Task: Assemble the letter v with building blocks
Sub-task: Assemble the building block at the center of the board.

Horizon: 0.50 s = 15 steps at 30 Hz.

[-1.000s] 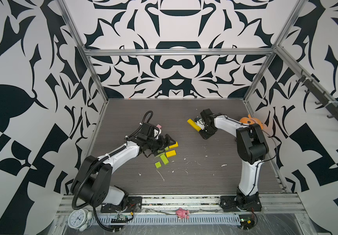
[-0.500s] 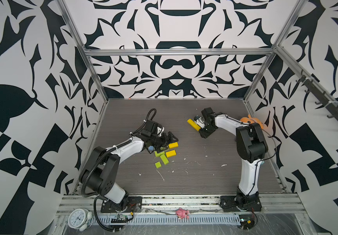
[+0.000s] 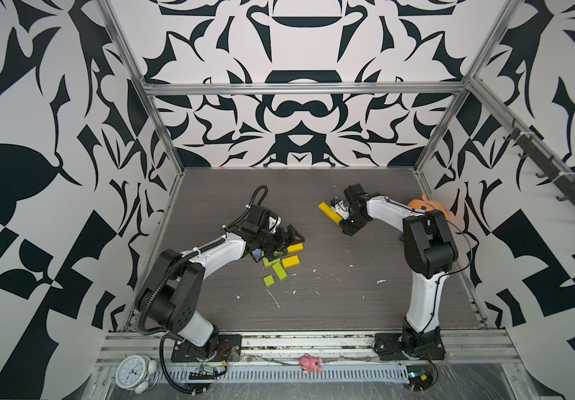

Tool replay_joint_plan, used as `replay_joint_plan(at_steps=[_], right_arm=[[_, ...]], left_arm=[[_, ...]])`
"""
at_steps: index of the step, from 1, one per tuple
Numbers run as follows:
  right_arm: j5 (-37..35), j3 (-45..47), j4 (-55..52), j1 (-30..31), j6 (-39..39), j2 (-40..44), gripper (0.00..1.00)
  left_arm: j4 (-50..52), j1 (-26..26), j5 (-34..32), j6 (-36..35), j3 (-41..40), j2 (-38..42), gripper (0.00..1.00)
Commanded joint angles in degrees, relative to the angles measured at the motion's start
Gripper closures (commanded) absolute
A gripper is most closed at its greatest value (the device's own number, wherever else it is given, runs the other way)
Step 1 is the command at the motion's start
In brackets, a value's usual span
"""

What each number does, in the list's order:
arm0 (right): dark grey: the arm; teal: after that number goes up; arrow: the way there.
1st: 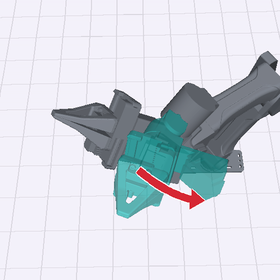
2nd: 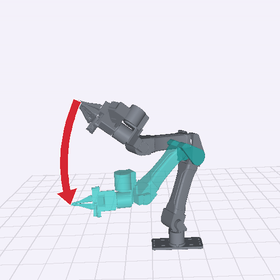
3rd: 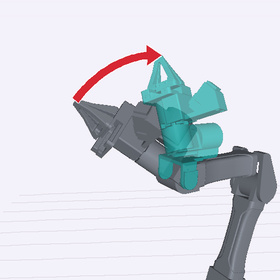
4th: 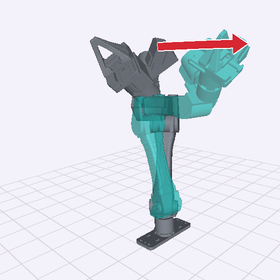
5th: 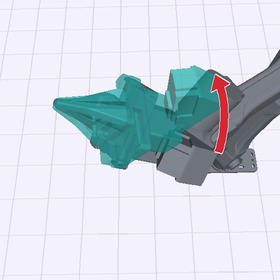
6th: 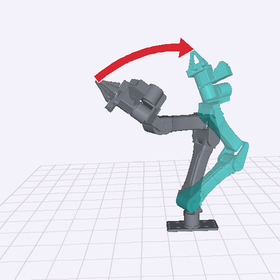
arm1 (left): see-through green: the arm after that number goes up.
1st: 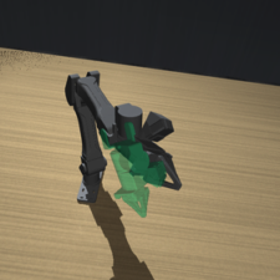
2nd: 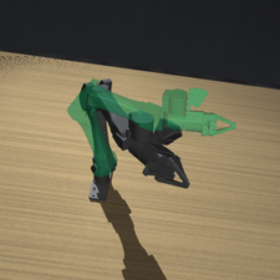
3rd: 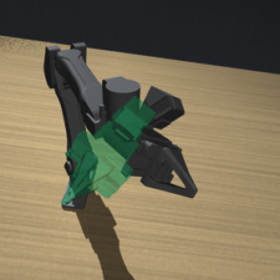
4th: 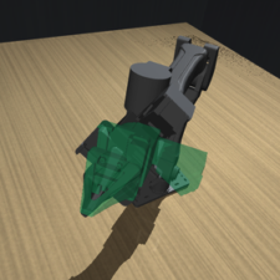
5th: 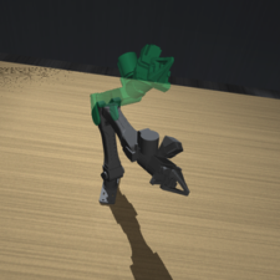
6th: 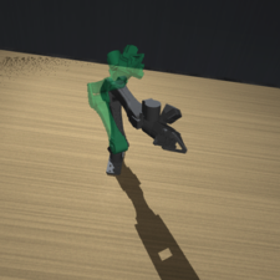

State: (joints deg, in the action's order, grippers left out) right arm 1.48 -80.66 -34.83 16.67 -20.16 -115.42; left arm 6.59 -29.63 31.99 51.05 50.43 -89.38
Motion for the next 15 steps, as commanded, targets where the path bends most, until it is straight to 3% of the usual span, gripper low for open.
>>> replay_joint_plan(at_steps=[1, 15], right_arm=[[0.3, 0.55, 0.33, -0.4, -0.15, 1.89, 0.69], [1.23, -2.24, 0.21, -0.65, -0.77, -1.06, 0.74]], left_arm=[[-0.22, -0.18, 0.18, 0.17, 0.63, 0.16, 0.01], [-0.02, -0.24, 0.04, -0.08, 0.89, -0.53, 0.01]])
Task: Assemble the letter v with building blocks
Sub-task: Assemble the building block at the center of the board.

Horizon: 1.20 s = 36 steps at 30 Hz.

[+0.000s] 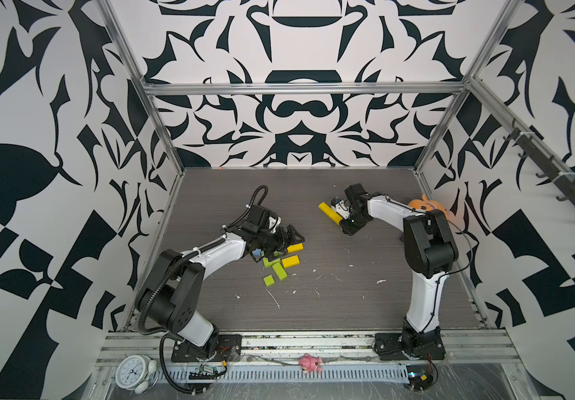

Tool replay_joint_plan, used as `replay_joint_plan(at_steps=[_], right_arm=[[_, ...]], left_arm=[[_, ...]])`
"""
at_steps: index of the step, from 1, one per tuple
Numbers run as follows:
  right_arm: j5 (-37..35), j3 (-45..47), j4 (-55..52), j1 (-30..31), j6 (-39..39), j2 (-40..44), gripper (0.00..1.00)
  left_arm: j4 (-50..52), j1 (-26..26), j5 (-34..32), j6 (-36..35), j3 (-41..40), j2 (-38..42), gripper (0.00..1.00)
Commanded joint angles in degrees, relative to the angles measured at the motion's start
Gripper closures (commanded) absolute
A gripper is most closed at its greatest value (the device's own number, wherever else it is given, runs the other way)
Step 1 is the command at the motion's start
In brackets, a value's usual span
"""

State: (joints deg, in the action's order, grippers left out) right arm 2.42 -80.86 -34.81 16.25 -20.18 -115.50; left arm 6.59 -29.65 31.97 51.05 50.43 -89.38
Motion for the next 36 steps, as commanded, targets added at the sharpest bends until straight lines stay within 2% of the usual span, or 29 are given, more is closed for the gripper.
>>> replay_joint_plan(at_steps=[1, 36], right_arm=[[0.29, -2.28, 0.1, -0.21, -0.8, -0.95, 0.74], [0.81, -4.28, -0.64, -0.16, -0.93, -2.97, 0.71]], left_arm=[[0.0, -0.23, 0.03, -0.09, 0.89, -0.59, 0.01], [0.09, -0.5, -0.52, 0.0, 0.55, -0.88, 0.0]])
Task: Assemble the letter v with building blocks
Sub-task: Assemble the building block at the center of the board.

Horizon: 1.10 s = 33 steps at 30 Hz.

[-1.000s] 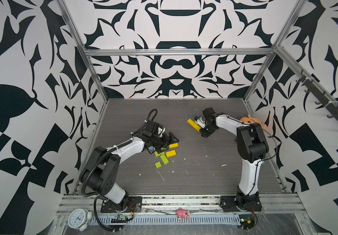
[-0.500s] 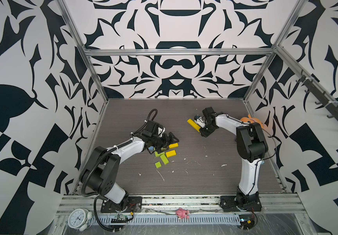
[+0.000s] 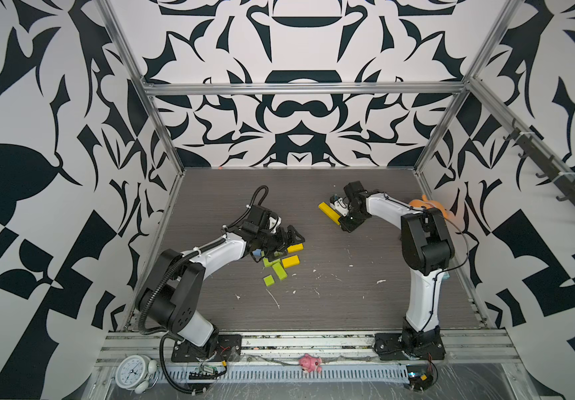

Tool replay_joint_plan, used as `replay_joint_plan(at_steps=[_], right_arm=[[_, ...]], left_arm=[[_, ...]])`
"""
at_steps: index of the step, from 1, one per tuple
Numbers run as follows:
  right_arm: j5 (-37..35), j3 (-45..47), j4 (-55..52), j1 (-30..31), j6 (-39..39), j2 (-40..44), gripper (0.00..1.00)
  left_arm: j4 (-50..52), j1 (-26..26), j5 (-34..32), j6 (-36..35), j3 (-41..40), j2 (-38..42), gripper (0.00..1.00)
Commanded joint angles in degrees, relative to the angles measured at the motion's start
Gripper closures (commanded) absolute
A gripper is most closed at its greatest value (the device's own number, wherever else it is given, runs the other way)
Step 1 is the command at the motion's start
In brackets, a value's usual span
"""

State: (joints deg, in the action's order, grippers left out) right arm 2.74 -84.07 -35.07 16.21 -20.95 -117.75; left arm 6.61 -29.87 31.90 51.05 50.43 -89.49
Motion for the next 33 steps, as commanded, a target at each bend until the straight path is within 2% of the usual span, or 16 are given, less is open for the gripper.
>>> replay_joint_plan(at_steps=[1, 33], right_arm=[[0.68, -1.09, -0.31, -0.07, -0.08, -0.72, 0.71], [0.86, -1.88, -0.35, 0.4, -0.1, -1.69, 0.7]], left_arm=[[0.07, -0.28, -0.53, 0.02, 0.54, -0.77, 0.01], [0.33, -0.67, -0.93, 0.01, 0.48, -0.97, 0.01]])
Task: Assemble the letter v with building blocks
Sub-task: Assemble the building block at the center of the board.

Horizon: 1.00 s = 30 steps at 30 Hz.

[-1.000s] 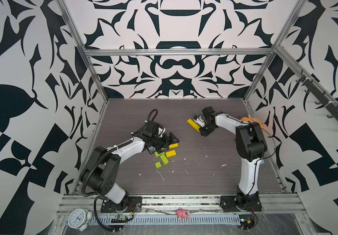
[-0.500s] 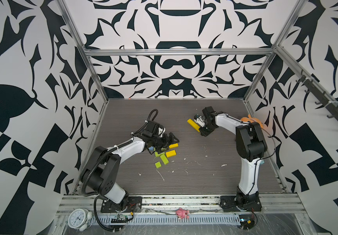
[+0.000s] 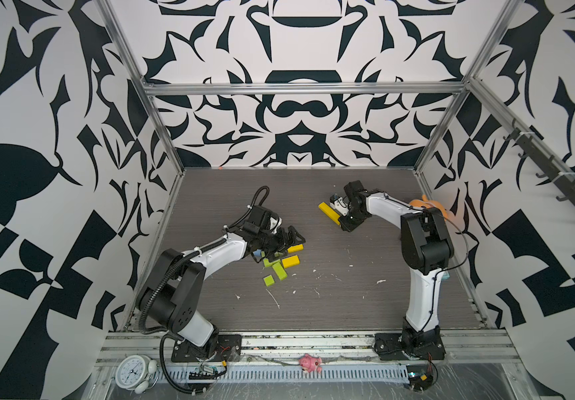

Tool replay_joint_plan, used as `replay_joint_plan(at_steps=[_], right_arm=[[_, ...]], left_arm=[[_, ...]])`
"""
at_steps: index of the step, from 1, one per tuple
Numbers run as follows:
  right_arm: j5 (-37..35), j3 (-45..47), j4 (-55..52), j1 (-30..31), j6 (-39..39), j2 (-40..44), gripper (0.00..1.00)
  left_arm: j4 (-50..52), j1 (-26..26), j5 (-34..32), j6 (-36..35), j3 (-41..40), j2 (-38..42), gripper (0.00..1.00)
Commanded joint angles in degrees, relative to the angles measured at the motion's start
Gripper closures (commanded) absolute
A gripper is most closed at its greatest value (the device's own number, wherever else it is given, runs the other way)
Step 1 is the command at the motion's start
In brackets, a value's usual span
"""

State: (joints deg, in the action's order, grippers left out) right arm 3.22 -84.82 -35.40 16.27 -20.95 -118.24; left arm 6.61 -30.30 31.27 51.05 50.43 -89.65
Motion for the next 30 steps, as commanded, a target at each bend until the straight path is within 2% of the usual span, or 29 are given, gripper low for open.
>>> replay_joint_plan(at_steps=[1, 30], right_arm=[[0.36, -1.14, -0.03, 0.32, -0.06, -1.3, 0.7], [-0.14, -1.15, -0.18, 1.48, -0.23, -1.91, 0.65]], left_arm=[[0.33, -0.28, -0.28, -0.01, 0.54, -0.83, 0.0], [0.68, -0.63, -0.75, 0.17, 0.37, -0.6, 0.01]])
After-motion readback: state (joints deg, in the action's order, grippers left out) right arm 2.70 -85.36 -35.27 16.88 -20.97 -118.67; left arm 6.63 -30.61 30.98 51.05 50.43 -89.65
